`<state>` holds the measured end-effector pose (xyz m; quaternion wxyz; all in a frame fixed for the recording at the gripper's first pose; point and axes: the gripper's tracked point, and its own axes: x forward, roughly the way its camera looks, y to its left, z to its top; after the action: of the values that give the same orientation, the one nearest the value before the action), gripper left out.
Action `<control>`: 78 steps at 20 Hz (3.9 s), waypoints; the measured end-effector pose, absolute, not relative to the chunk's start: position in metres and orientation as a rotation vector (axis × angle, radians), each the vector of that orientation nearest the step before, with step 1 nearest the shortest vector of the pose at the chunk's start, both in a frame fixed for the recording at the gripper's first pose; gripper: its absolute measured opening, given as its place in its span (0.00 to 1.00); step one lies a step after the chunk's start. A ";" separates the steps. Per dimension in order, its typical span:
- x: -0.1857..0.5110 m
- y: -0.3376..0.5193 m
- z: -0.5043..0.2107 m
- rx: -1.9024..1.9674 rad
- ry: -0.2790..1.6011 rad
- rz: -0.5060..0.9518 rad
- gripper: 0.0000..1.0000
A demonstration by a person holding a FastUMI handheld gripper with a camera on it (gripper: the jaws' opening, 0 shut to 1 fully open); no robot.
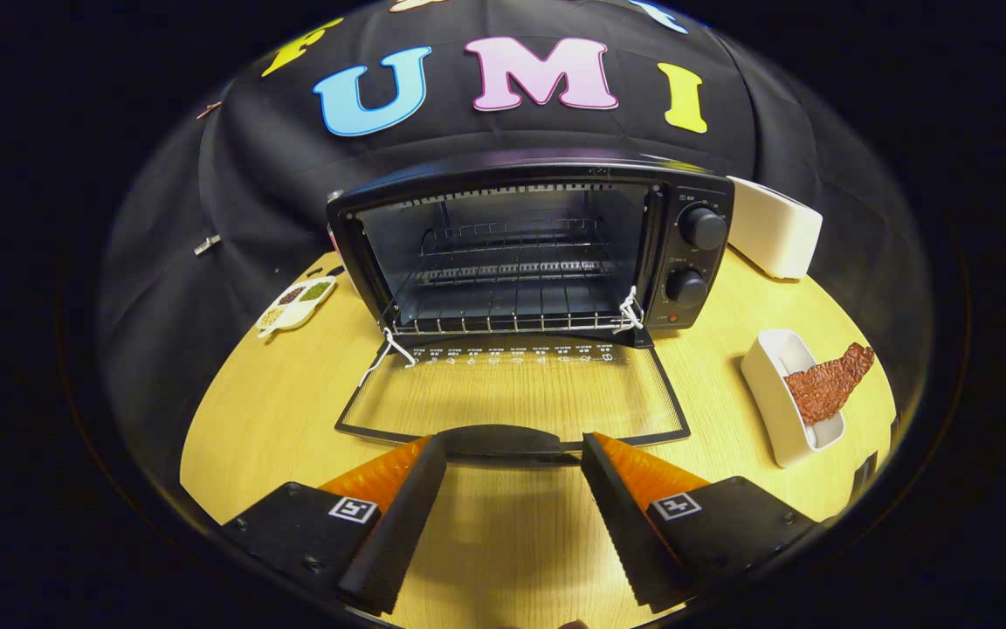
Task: Open the toaster oven, put the food inside, and close the toaster oven door.
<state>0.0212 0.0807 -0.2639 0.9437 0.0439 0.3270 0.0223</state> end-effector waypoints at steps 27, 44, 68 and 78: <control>0.038 -0.122 -0.113 0.029 0.512 0.102 0.99; 0.036 -0.244 -0.222 0.288 0.806 0.086 0.99; 0.027 -0.235 -0.270 0.744 1.030 0.182 0.17; 0.022 -0.231 -0.224 0.711 0.962 0.161 0.15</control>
<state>0.0221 -0.2308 -0.2242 0.8234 0.3343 0.4522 0.0759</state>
